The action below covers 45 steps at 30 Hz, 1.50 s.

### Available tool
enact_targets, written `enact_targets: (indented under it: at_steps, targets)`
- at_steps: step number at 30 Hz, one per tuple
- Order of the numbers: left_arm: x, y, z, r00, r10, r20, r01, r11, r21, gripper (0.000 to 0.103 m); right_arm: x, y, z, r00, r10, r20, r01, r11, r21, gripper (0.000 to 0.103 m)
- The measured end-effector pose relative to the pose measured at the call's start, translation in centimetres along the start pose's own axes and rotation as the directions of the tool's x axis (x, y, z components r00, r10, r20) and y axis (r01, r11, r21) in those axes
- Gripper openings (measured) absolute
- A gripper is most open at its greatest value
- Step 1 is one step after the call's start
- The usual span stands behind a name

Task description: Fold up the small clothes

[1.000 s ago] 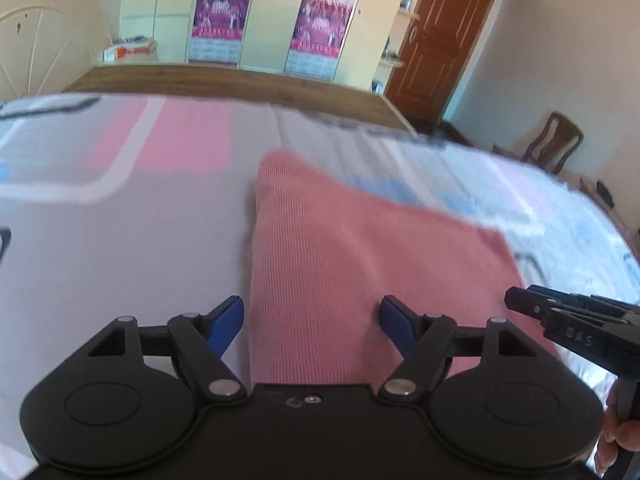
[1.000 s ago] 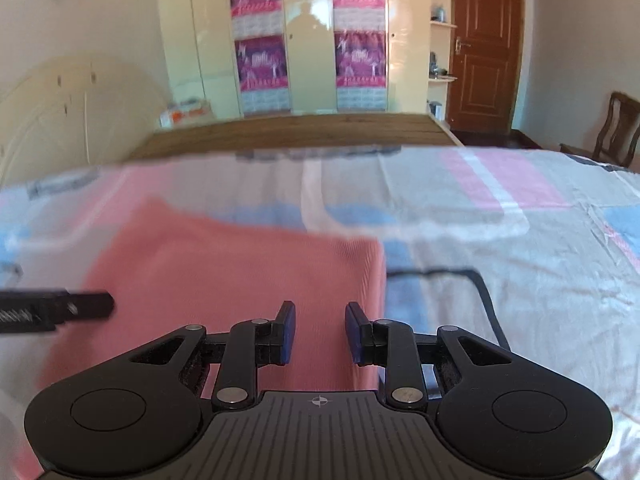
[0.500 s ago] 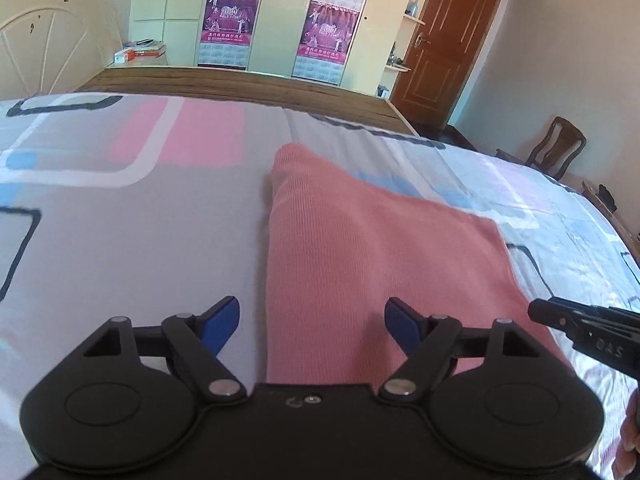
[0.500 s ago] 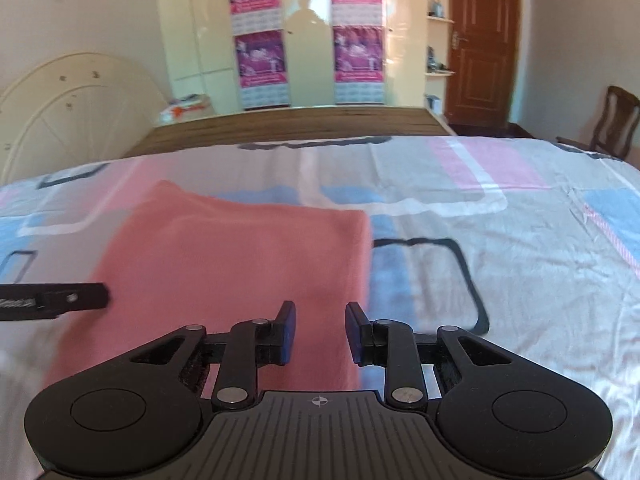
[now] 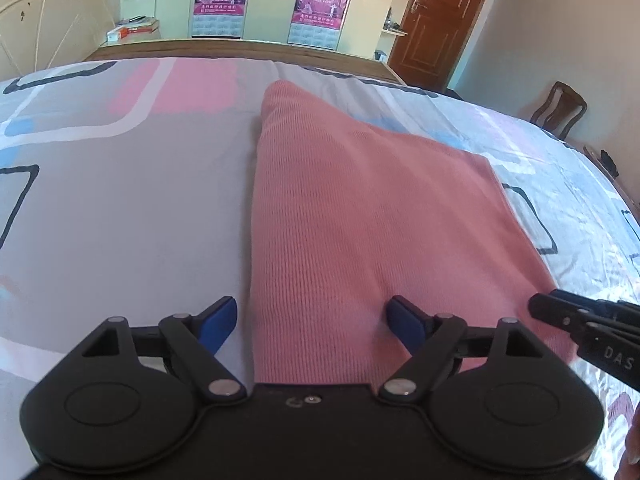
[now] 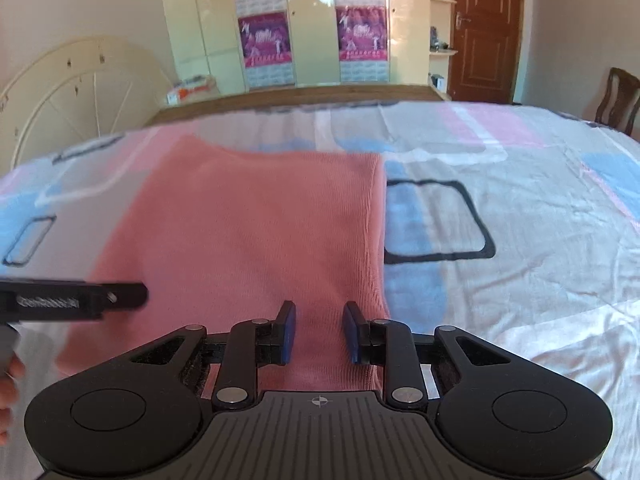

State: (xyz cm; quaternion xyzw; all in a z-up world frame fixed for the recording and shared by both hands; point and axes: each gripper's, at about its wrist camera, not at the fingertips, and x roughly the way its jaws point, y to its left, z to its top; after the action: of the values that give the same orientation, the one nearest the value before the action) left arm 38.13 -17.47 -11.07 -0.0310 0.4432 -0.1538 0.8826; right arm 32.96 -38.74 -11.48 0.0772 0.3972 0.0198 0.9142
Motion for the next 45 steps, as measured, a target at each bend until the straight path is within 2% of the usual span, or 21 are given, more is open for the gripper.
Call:
enact_targets:
  at_steps: [4,14,19,21,22,24,25,26,28,33,34,35,37,38,42,43,45]
  targets:
    - [0.6,0.1,-0.8,0.999,-0.023,-0.036,0.023,0.999,0.025,0.083,1.0,-0.1,-1.9,0.996,-0.046,-0.070,0.046,0.999,-0.009,0.026]
    - [0.6,0.7,-1.4,0.996,-0.079,-0.033,0.081,0.993,0.090,0.087,0.9,1.2,-2.2,0.989,-0.123,-0.079,0.126,0.992,0.028,0.026]
    - [-0.4,1.3,-1.2,0.994,-0.108,-0.032,0.111,0.990,0.082,0.084,0.0,1.4,-2.0,0.987,-0.127,-0.099,0.135,0.988,0.078,0.027]
    - [-1.1,1.3,-0.9,0.994,-0.111,-0.007,0.111,0.991,0.078,0.083,-1.1,1.6,-1.6,0.989,-0.124,-0.076,0.130,0.987,0.092,0.028]
    - [-1.6,1.3,-0.6,0.994,-0.113,0.014,0.112,0.991,0.072,0.084,-1.7,1.8,-1.2,0.991,-0.127,-0.053,0.131,0.987,0.088,0.030]
    - [-1.8,1.2,0.2,0.993,-0.111,0.027,0.109,0.992,0.059,0.085,-2.4,2.0,-0.3,0.992,-0.123,-0.018,0.124,0.989,0.075,0.046]
    - [-1.7,1.1,0.6,0.994,-0.107,0.027,0.105,0.993,0.052,0.085,-2.4,1.9,0.2,0.993,-0.118,-0.001,0.117,0.991,0.066,0.058]
    - [-1.7,1.1,1.0,0.994,-0.102,0.033,0.101,0.994,0.038,0.085,-2.2,1.8,0.8,0.994,-0.109,0.010,0.109,0.993,0.056,0.060]
    - [-1.8,1.1,1.8,0.994,-0.094,0.050,0.093,0.995,0.019,0.085,-1.4,1.5,1.9,0.995,-0.094,0.023,0.092,0.995,0.043,0.060]
    - [-0.6,0.8,4.6,0.995,-0.043,0.090,0.040,0.998,0.041,0.083,1.0,0.3,3.5,0.998,-0.053,0.037,0.050,0.996,0.078,0.059]
    - [-0.3,0.8,5.0,0.995,-0.033,0.099,0.029,0.999,0.040,0.081,1.4,0.3,3.9,0.998,-0.053,0.045,0.050,0.996,0.069,0.054]
    - [0.2,0.8,5.3,0.994,-0.027,0.104,0.023,0.999,0.040,0.075,1.8,0.2,4.1,0.997,-0.050,0.054,0.046,0.997,0.062,0.040]
    - [1.3,0.7,5.7,0.995,-0.018,0.094,0.014,0.999,0.042,0.064,3.1,0.1,4.8,0.998,-0.038,0.043,0.036,0.998,0.049,0.030]
    - [2.0,0.7,5.8,0.997,-0.016,0.080,0.013,0.999,0.040,0.062,3.7,0.0,5.1,0.999,-0.036,0.036,0.035,0.998,0.047,0.028]
    - [3.3,0.9,4.9,0.998,-0.013,0.054,0.011,0.999,0.039,0.066,6.2,-1.1,5.5,0.999,-0.043,-0.011,0.043,0.998,0.039,0.028]
    - [3.4,0.8,4.8,0.998,-0.007,0.058,0.005,0.999,0.040,0.070,6.9,-1.3,5.3,0.998,-0.047,-0.038,0.048,0.998,0.031,0.028]
    - [3.3,1.0,4.8,0.998,0.007,0.055,-0.009,0.999,0.033,0.076,7.0,-1.7,5.1,0.999,-0.042,-0.034,0.043,0.999,0.016,0.028]
